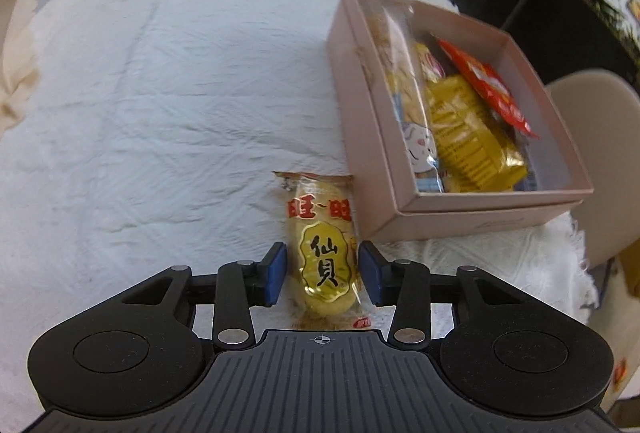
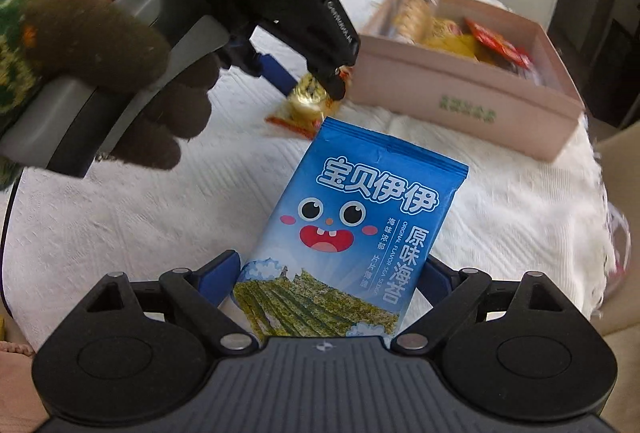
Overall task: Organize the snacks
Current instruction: 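Lift the rice cracker packet with the left tool while the right tool lifts the seaweed packet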
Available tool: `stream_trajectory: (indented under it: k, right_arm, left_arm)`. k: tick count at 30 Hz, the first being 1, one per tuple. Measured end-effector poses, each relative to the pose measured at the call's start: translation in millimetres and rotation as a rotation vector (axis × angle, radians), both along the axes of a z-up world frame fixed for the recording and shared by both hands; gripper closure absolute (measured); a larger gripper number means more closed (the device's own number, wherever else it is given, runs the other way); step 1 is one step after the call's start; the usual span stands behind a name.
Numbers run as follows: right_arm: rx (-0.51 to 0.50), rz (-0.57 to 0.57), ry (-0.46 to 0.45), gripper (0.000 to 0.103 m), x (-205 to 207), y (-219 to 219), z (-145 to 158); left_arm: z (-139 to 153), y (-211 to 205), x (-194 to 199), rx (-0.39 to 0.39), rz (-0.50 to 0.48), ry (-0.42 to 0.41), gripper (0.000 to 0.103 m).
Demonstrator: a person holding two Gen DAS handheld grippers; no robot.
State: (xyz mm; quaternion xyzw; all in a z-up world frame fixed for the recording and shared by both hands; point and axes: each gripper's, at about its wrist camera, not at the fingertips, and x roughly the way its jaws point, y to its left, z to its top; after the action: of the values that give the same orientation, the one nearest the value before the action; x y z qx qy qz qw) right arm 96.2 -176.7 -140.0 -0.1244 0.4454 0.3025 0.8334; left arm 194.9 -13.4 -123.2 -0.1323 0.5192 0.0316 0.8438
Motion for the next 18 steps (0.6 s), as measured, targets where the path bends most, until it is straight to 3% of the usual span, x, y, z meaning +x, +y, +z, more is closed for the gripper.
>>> stream_trajectory:
  k: [3,8,13,18]
  right_arm:
    - [-0.012,-0.004,0.019,0.01,2.0,1.8,-7.8]
    - [-0.006,-0.002,0.018,0.01,6.5,8.4,-11.5]
    - [0.009,0.023,-0.03,0.01,10.6,20.3,-7.4]
    - [0.019,0.059,-0.021,0.01,21.2,46.0,-7.9]
  left_arm:
    - [-4.0,-1.6,1.7,0.044,-0.018,0.004,0.063]
    - [2.5,13.4,-17.1,0.027,-0.008,-0.01,0.063]
    - [13.9,42.4,-62.3,0.01,0.028,-0.001,0.063]
    - [9.1,70.5,-106.9,0.01,0.079,0.048,0.063]
